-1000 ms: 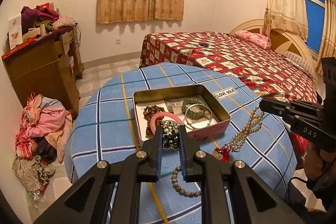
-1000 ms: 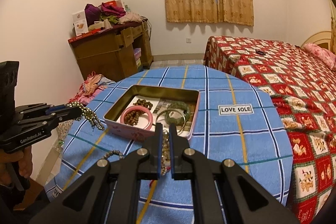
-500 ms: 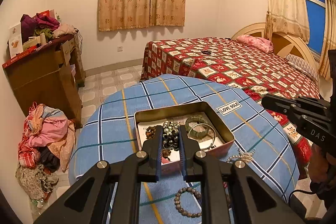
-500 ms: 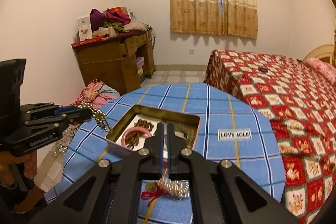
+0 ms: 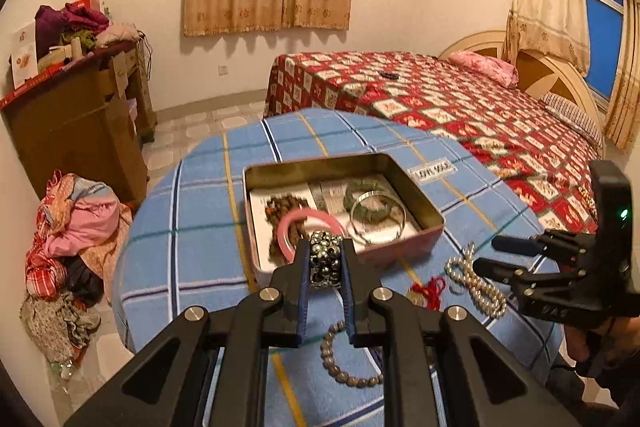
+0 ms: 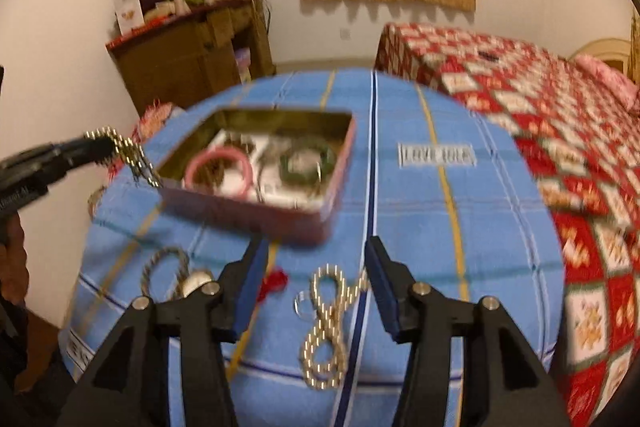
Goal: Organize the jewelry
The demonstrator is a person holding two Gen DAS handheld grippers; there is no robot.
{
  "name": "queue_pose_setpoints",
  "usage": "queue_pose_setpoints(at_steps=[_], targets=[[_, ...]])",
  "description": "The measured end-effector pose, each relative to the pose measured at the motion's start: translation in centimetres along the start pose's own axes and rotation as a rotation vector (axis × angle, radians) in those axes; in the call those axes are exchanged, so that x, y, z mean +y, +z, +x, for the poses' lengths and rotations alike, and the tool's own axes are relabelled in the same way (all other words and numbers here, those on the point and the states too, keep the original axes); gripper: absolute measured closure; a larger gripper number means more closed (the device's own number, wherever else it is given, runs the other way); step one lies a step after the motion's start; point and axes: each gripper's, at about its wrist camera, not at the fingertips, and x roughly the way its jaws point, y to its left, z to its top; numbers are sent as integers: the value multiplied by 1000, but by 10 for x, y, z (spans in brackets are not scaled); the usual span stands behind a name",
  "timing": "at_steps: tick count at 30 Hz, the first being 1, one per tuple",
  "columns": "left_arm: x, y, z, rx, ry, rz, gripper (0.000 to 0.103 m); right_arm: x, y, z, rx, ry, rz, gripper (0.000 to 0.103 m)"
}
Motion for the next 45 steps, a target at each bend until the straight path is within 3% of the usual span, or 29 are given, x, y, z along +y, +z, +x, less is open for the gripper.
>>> queue_pose_setpoints(at_steps=[2, 7, 8, 9, 15, 21, 26, 33, 43, 44, 45], targets=[[-1, -4, 3, 12, 0, -1, 89, -3, -10, 7, 39, -9, 9, 61], [-3, -8, 5, 25, 3, 7, 89, -10, -26, 23, 126, -34, 20, 64], [-4, -8, 6, 25, 3, 10, 89, -8, -26, 22, 123, -51, -1, 78], [-5, -7, 6, 26, 3, 14, 89, -7, -25, 21, 124, -48, -6, 87], [-7, 2, 1, 12, 10, 36, 89, 4, -17, -6, 21, -41, -37, 88], [-9, 25, -4, -30, 14, 68, 89, 22, 24, -45, -112, -27, -97, 88], [-5, 46, 3, -48, 35, 87, 89, 27, 59, -38, -170, 0, -107, 88], [5, 66, 29, -34, 50, 88, 89, 26, 88, -2, -172, 62, -69, 88], [15, 62, 71, 7, 66, 76, 89, 21, 92, 31, -130, 80, -50, 87], [15, 61, 73, 12, 68, 76, 86, 19, 91, 34, -127, 72, -40, 87], [16, 59, 75, 19, 73, 76, 72, 17, 90, 37, -127, 59, -36, 86]])
